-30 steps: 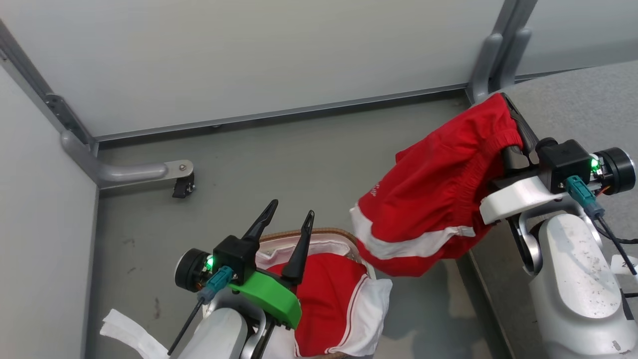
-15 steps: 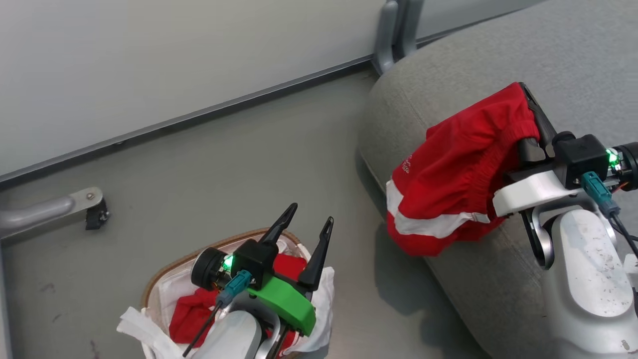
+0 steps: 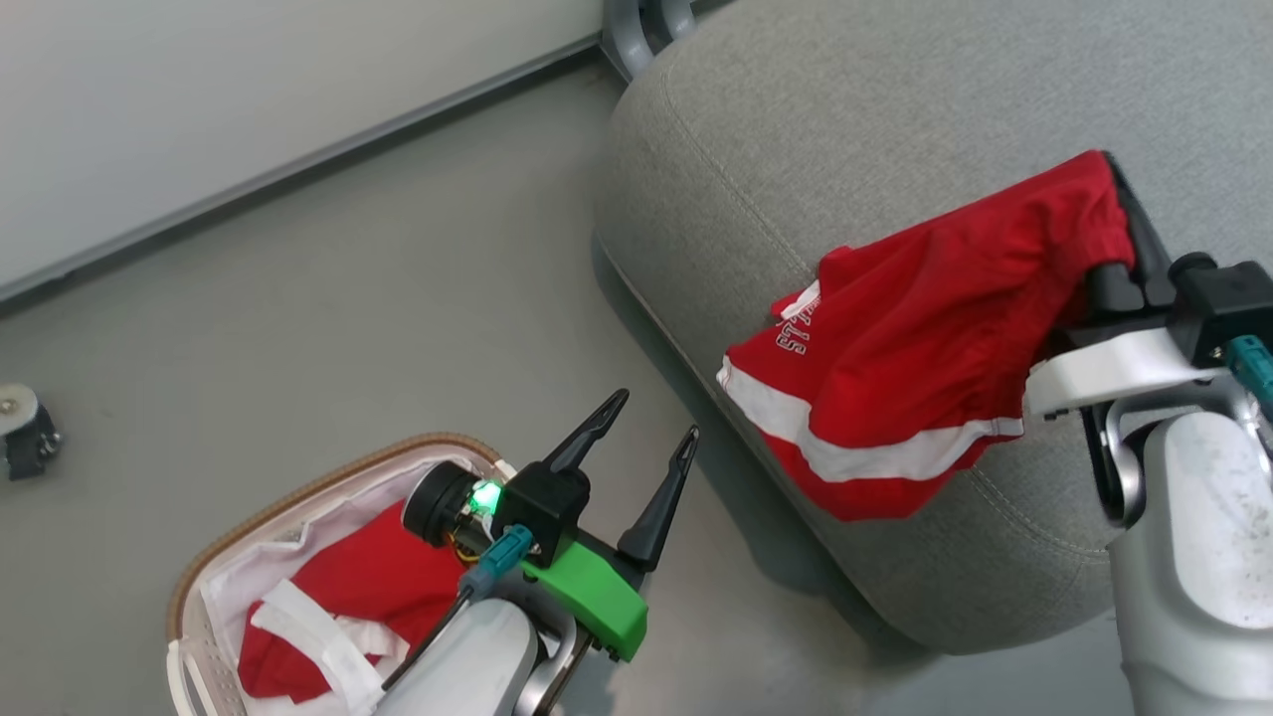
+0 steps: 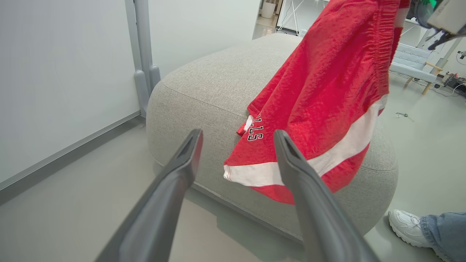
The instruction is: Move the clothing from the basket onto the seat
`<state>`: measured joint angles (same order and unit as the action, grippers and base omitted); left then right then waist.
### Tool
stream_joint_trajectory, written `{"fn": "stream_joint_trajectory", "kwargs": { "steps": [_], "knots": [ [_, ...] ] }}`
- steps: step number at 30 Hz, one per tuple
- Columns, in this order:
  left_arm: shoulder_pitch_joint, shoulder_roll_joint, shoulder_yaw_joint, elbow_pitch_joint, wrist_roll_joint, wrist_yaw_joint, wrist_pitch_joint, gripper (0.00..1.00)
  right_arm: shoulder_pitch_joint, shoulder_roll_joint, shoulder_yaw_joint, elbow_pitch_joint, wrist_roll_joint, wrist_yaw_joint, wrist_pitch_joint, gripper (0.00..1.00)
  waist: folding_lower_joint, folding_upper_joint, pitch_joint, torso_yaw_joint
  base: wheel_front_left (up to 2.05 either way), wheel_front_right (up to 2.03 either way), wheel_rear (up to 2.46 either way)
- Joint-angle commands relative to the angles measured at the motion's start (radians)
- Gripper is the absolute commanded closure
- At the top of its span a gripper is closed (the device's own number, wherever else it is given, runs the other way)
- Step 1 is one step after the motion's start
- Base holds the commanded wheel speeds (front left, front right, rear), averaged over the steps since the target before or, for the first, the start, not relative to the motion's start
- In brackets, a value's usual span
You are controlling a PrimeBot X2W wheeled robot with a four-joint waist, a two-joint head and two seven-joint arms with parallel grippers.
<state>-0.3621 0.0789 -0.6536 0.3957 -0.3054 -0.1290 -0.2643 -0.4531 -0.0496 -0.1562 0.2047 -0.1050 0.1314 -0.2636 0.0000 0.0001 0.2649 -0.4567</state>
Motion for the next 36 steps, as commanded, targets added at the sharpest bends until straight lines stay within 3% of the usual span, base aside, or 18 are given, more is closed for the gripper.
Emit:
{"fn": "stream_joint_trajectory", "kwargs": {
  "steps": [1,6,12,23,30,36],
  "knots": [
    [-0.024,0.014,-0.007,-0.006,0.006,-0.003,0.0,0.0,-0.025,-0.001,-0.011,-0.005,0.0,-0.001,-0.002,1.0,0.0,-0.0001,0.055,0.003,0.0,0.0,0.0],
    [-0.064,0.036,-0.017,-0.023,0.016,-0.003,0.0,0.0,-0.131,-0.008,-0.054,-0.004,-0.045,-0.001,-0.002,1.0,0.0,-0.0001,0.131,0.039,0.0,0.0,0.0],
    [-0.119,0.069,-0.013,-0.036,0.037,-0.003,0.0,0.0,-0.35,-0.075,-0.117,0.024,-0.065,-0.001,-0.002,1.0,0.0,-0.0001,0.241,0.081,0.0,0.0,0.0],
    [-0.203,0.113,0.0,-0.08,0.075,0.007,0.0,0.0,-0.713,-0.261,-0.236,0.159,-0.14,-0.001,-0.001,1.0,0.0,-0.0001,0.423,0.142,0.0,0.0,0.0],
    [-0.244,0.137,0.024,-0.109,0.088,0.028,0.001,0.0,-0.72,-0.282,-0.323,0.267,-0.18,-0.001,-0.001,1.0,0.0,-0.0001,0.512,0.169,0.0,0.0,0.0],
    [-0.255,0.152,0.029,-0.13,0.092,0.041,0.003,0.0,-0.62,-0.226,-0.383,0.314,-0.208,-0.001,-0.001,1.0,0.0,-0.0001,0.549,0.172,0.0,0.0,0.0]
  ]
}}
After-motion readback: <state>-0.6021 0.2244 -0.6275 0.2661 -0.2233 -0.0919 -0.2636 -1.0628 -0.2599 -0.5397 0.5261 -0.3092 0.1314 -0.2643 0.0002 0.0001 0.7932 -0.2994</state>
